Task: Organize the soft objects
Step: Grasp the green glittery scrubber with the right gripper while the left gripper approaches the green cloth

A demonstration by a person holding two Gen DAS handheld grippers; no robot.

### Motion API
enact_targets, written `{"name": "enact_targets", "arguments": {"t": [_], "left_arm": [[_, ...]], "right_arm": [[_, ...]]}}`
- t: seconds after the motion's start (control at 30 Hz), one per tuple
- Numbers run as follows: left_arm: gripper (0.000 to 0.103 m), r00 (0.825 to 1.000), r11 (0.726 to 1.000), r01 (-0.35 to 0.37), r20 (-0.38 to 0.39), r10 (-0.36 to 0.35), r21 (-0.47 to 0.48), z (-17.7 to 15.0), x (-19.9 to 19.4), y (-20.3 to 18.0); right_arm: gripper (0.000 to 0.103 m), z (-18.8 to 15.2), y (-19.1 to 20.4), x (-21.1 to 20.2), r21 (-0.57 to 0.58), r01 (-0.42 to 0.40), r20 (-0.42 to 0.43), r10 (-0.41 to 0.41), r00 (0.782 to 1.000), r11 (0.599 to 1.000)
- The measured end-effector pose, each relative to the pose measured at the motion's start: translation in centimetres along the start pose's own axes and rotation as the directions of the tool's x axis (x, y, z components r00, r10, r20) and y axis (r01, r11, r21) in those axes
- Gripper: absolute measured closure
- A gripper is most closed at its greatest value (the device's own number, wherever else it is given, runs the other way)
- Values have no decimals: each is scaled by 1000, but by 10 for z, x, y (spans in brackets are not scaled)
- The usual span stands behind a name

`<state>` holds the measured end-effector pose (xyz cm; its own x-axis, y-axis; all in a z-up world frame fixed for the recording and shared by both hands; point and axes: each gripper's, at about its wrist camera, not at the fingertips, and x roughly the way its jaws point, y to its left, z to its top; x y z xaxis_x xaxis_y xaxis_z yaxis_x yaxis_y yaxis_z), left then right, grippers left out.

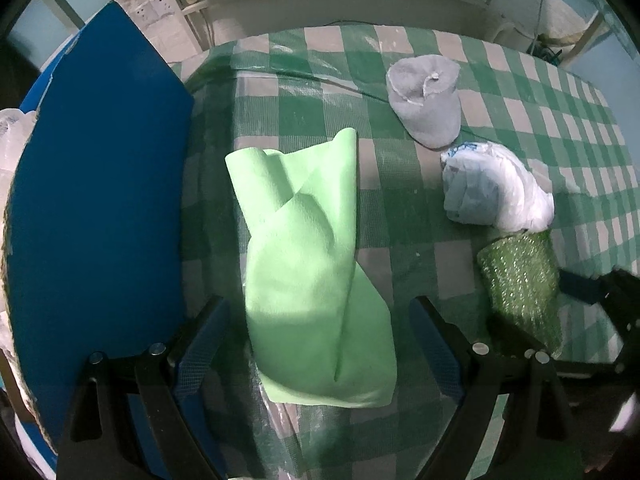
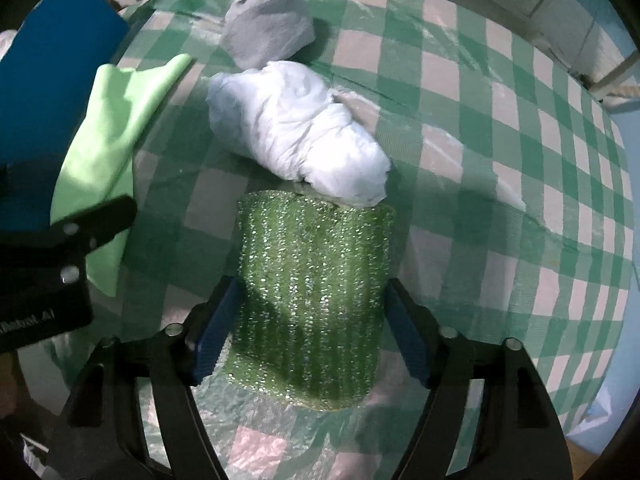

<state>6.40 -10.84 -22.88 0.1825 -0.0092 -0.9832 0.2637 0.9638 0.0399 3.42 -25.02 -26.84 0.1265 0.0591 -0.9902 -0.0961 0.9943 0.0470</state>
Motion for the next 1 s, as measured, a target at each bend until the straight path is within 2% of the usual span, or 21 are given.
{"name": "enact_targets", "arguments": {"t": [0.03,0.1,0.13,0.17,0.2,0.37,0.5,0.57,0.77,0.93,1.0], "left_arm": [[12,1000,1000,4,-1,-4,-3,-1,2,-1],[12,1000,1000,9,-4,-9,-6,5,5,2],[12,1000,1000,9,-3,-9,-7,7,6,1],[12,1000,1000,5,2,-5,-9,8,6,1],[12,1000,1000,3,5,-3,-10,11,6,-1],[12,1000,1000,-8,-12,9,5,17,13,-8],[24,999,999,-50,-12,50,5,19,18,-9],[28,999,999,-48,-3,48,-7,18,17,-5],[54,998,997,-63,22,64,-34,15,10,6],[86,996,996,-72,42,75,-55,10,-2,19],[89,998,997,-38,47,41,-66,9,-8,22]], "right_arm": [[39,0,2,0,-2,-4,5,4,1000,1000],[60,0,4,-2,-15,-2,14,2,1000,1000],[67,0,5,-3,-15,-3,18,4,1000,1000],[80,0,3,-3,-13,-7,19,7,1000,1000],[83,-1,1,-3,-8,-11,16,11,1000,1000],[86,-3,-8,-11,1,-32,20,32,999,999],[85,-1,-5,-19,12,-60,36,60,998,998],[85,1,-5,-24,13,-73,46,72,996,997],[85,-6,-4,-39,13,-95,74,94,993,995],[86,-10,-7,-51,6,-107,98,106,990,994],[86,-13,-8,-58,2,-106,107,105,989,994]]}}
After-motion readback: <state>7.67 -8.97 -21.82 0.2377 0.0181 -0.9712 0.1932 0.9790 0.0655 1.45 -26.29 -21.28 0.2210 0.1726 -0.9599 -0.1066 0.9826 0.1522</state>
